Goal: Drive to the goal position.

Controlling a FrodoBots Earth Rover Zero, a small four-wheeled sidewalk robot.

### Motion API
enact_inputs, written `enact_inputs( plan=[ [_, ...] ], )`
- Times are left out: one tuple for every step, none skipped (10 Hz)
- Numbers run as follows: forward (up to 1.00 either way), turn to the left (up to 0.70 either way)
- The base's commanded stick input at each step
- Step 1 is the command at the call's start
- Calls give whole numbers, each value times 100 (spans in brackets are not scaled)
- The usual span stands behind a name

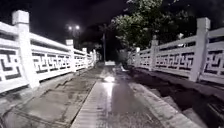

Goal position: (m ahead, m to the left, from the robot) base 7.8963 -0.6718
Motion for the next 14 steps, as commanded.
enact_inputs(
  plan=[
    [45,0],
    [45,0],
    [45,0],
    [45,0],
    [45,0],
    [45,0],
    [45,0],
    [45,0],
    [45,0],
    [45,0],
    [45,0],
    [45,0],
    [45,0],
    [45,0]
  ],
)
